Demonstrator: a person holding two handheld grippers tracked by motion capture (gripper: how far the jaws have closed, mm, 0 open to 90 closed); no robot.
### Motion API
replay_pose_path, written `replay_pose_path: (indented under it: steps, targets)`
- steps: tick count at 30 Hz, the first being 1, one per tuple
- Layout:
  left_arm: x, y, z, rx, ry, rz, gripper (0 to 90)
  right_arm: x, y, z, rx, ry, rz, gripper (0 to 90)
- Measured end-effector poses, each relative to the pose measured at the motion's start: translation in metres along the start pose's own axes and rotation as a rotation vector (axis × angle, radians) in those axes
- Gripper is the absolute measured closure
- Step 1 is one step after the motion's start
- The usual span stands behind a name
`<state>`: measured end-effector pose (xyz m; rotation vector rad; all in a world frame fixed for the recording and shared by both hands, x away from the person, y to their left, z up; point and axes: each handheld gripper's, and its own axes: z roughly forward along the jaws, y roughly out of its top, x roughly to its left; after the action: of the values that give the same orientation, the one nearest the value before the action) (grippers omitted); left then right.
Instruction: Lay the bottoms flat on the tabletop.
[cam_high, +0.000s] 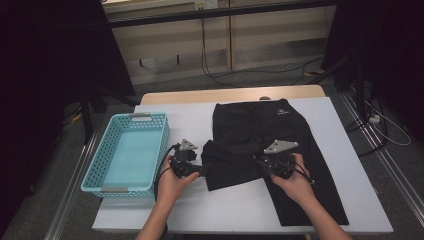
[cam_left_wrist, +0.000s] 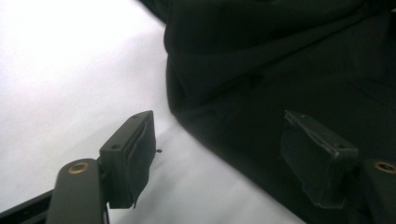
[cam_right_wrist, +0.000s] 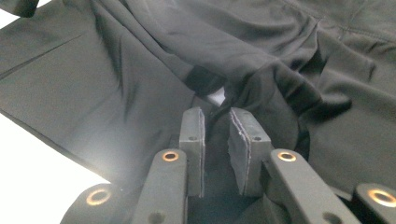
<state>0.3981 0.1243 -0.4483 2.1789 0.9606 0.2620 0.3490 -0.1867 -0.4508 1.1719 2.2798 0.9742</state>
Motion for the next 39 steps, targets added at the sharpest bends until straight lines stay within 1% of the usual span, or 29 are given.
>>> replay_pose_path:
  steps: [4,6,7,9,10,12,14,16,17,18,20,22,23,24,26,27,28,29,30,31,33,35,37,38,39]
  targets:
    - [-0.001,-0.001,0.000,0.000,-0.001,0.006,29.3,0.004,0.002,-0.003,-0.009,-0.004,-0.022,73.8]
    - [-0.001,-0.001,-0.001,-0.008,0.000,0.004,29.2,0.008,0.005,-0.005,-0.019,0.004,-0.031,72.2]
    - [0.000,-0.001,-0.001,-0.005,0.003,0.013,29.0,0.009,0.007,-0.007,-0.027,0.004,-0.039,70.7]
    - [0.000,0.000,-0.001,-0.007,0.003,0.011,28.5,0.015,0.010,-0.010,-0.044,0.026,-0.056,69.4]
    - [0.000,0.000,-0.001,-0.007,0.002,0.011,28.1,0.018,0.012,-0.011,-0.051,0.029,-0.067,67.8]
    - [0.000,0.000,-0.001,-0.010,0.004,0.013,27.5,0.025,0.014,-0.012,-0.056,0.052,-0.088,65.6]
    - [-0.001,0.000,-0.002,-0.014,0.006,0.010,26.8,0.033,0.015,-0.008,-0.041,0.058,-0.127,65.5]
    - [0.000,-0.001,-0.002,-0.008,0.005,0.015,26.7,0.038,0.013,-0.002,-0.005,0.048,-0.167,65.5]
    - [0.000,-0.001,-0.002,-0.002,0.006,0.019,26.7,0.038,0.011,0.002,0.008,0.036,-0.172,65.5]
    - [0.000,-0.001,-0.001,-0.002,0.007,0.014,26.7,0.037,0.009,0.006,0.017,0.028,-0.166,65.5]
    - [0.000,-0.002,0.000,0.003,0.011,0.016,26.8,0.033,0.006,0.012,0.031,0.004,-0.149,66.1]
    - [0.000,-0.002,0.000,0.008,0.007,0.017,27.3,0.029,0.006,0.016,0.016,0.006,-0.117,73.9]
    - [0.000,-0.002,0.000,0.006,0.009,0.019,27.8,0.026,0.006,0.016,0.016,-0.007,-0.112,82.0]
    - [-0.001,-0.002,0.000,0.004,0.005,0.011,28.4,0.023,0.006,0.016,0.011,-0.017,-0.101,85.3]
    - [-0.003,-0.002,0.001,0.012,-0.008,0.012,31.2,0.017,0.005,0.015,0.000,-0.022,-0.045,87.3]
    - [-0.004,-0.002,0.001,0.017,-0.012,0.010,31.7,0.015,0.005,0.015,-0.003,-0.023,-0.033,87.3]
    - [-0.005,-0.003,0.003,0.015,-0.013,0.005,34.1,0.014,0.005,0.015,0.001,-0.016,-0.032,87.4]
    - [-0.006,-0.003,0.004,0.025,-0.012,0.007,35.8,0.014,0.004,0.016,0.002,-0.011,-0.031,87.6]
    - [-0.006,-0.003,0.004,0.028,-0.007,0.011,36.2,0.014,0.004,0.015,0.002,-0.008,-0.034,88.2]
    - [-0.007,-0.003,0.004,0.027,0.002,0.006,37.9,0.014,0.004,0.015,0.004,-0.004,-0.040,88.8]
    - [-0.006,-0.003,0.002,0.035,0.010,-0.002,46.5,0.015,0.004,0.015,0.005,-0.005,-0.049,89.2]
    - [-0.008,-0.003,0.000,0.050,0.003,-0.010,55.4,0.015,0.003,0.015,0.004,-0.003,-0.052,89.0]
    - [-0.012,-0.002,0.000,0.068,0.013,0.021,61.3,0.015,0.003,0.015,0.003,0.000,-0.055,88.5]
    - [-0.013,-0.002,0.000,0.074,0.014,0.023,63.5,0.015,0.003,0.014,0.002,0.003,-0.056,87.8]
    - [-0.014,-0.001,0.000,0.079,0.009,0.013,66.7,0.015,0.002,0.014,0.002,0.007,-0.056,86.7]
